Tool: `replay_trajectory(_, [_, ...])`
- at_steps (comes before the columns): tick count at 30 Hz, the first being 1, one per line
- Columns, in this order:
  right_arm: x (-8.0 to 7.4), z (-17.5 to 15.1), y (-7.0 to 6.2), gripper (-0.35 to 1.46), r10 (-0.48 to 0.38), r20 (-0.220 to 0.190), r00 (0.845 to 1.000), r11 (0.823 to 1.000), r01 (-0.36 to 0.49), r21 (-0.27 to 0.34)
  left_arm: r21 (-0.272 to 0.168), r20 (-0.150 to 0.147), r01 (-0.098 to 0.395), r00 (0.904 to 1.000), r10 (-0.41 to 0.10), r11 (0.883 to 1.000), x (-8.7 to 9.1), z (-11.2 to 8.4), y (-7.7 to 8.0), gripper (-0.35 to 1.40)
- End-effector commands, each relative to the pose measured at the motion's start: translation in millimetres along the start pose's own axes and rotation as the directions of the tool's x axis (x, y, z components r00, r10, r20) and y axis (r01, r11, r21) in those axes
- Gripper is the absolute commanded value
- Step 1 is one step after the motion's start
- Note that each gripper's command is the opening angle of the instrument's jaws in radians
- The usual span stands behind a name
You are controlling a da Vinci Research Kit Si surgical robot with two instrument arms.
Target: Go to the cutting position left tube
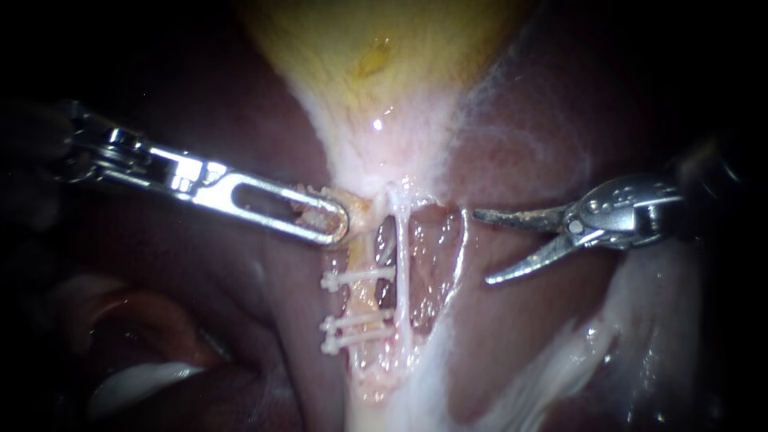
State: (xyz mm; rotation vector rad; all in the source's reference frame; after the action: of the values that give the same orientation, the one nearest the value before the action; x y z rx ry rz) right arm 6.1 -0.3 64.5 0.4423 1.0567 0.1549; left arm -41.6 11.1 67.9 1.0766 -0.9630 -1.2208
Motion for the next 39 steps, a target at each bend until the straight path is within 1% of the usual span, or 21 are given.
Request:
replay_trajectory(1, [0.0,0.0,0.0,1.45,0.000,0.000,1.000,1.000,0.000,0.000,0.000,0.000,0.000,1.0000,0.000,1.000,0.0,-0.1,0.0,-0.35])
replay_trajectory(3, [0.0,0.0,0.0,1.45,0.000,0.000,1.000,1.000,0.000,0.000,0.001,-0.001,0.001,1.0000,-0.001,1.000,0.0,-0.3,-0.1,-0.35])
replay_trajectory(7, [0.0,0.1,0.0,1.45,0.000,0.000,1.000,1.000,0.000,0.000,0.007,-0.007,0.005,1.0000,-0.005,1.000,-0.3,-1.5,-1.0,-0.35])
replay_trajectory(8, [0.0,0.1,0.0,1.45,0.000,-0.001,1.000,1.000,0.000,0.003,0.011,-0.012,0.007,0.9999,-0.007,1.000,-0.4,-2.0,-1.4,-0.35])
replay_trajectory(14, [0.1,0.3,0.0,1.44,0.001,-0.002,1.000,1.000,-0.001,0.008,0.009,-0.005,0.017,0.9998,-0.016,1.000,-0.3,-4.4,-3.7,-0.35])
replay_trajectory(18, [0.1,0.4,0.0,1.44,0.000,-0.001,1.000,1.000,0.000,0.008,0.009,-0.003,0.020,0.9998,-0.020,1.000,-0.3,-5.2,-4.6,-0.35])
replay_trajectory(23, [0.1,0.8,-0.1,1.44,-0.001,-0.002,1.000,1.000,0.001,0.015,0.009,-0.004,0.020,0.9998,-0.020,1.000,-0.4,-5.2,-4.6,-0.35])
replay_trajectory(26, [-0.1,1.8,-0.3,1.44,-0.004,-0.003,1.000,1.000,0.004,0.023,0.008,-0.001,0.020,0.9998,-0.020,1.000,-0.4,-5.2,-4.5,-0.35])
replay_trajectory(33, [-1.1,5.8,-1.0,1.44,-0.020,0.007,1.000,0.998,0.020,0.052,0.008,-0.001,0.020,0.9998,-0.020,1.000,-0.4,-5.3,-4.5,-0.35])
replay_trajectory(39, [-2.5,9.9,-1.4,1.44,-0.014,0.025,1.000,0.996,0.012,0.084,0.007,-0.001,0.020,0.9998,-0.020,1.000,-0.4,-5.2,-4.6,-0.35])
